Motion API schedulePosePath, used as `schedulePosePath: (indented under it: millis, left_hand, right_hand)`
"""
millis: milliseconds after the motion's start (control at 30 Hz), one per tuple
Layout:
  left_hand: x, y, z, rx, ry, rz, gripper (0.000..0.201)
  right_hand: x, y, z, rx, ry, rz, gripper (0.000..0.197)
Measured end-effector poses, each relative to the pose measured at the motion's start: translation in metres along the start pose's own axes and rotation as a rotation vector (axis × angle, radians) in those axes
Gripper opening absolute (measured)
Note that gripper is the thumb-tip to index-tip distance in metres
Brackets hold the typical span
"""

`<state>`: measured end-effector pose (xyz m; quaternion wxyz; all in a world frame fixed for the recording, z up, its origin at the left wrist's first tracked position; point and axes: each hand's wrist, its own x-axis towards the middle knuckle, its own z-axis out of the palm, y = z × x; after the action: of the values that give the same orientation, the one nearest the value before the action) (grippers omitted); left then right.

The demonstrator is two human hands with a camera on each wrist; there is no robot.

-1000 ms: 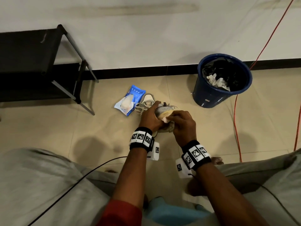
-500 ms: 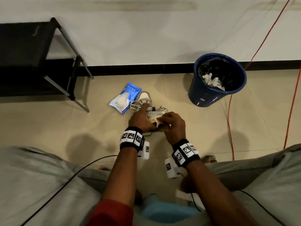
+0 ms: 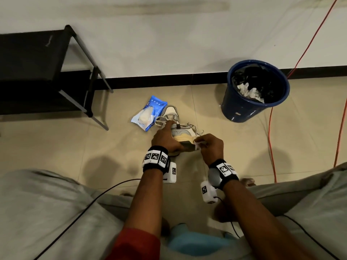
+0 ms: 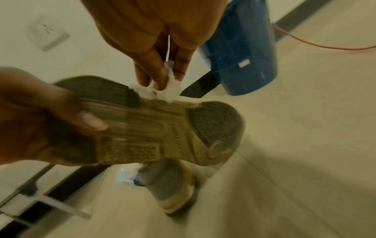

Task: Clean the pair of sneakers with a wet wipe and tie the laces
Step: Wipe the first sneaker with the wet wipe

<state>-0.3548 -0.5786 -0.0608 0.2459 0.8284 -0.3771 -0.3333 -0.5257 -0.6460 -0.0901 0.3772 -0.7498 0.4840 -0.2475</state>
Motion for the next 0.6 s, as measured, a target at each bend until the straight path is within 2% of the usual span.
schedulePosePath:
  millis: [100,167,267,333,433,533,600]
  left_hand:
    - [0.0,0.001,0.003,0.042,-0.007,0.014,0.095]
    - [-0.002,-0.001,0.003,0.066,-0.017,0.028,0.097]
    - [-0.006,-0.008,0.004,0.083,-0.015,0.03,0.093]
    - [-0.007,-0.006,0.005,0.096,-0.003,0.049,0.09]
    - [-0.009,0.0,0.006,0.146,-0.02,0.074,0.091]
    - [-0.011,-0.004,0.005,0.177,-0.021,0.077,0.095]
    - [-0.014,-0.006,0.005,0.192,-0.018,0.081,0.101]
  right_hand:
    - [-0.004,-0.032,0.009,0.145,-0.018,-0.113,0.025]
    - [-0.007,-0.03,0.014,0.1,-0.047,-0.158,0.025]
    - [0.002,-0.002,0.008,-0.035,-0.001,-0.046,0.024]
    - [0.006,0.0,0.009,-0.009,0.056,-0.004,0.024]
    - [0.0,-0.031,0.021,0.032,0.04,-0.102,0.021]
    - [0.0,-0.029,0.027,-0.093,-0.029,-0.182,0.021]
    - [0.013,-0.01,0.02,-0.143,0.01,-0.045,0.02]
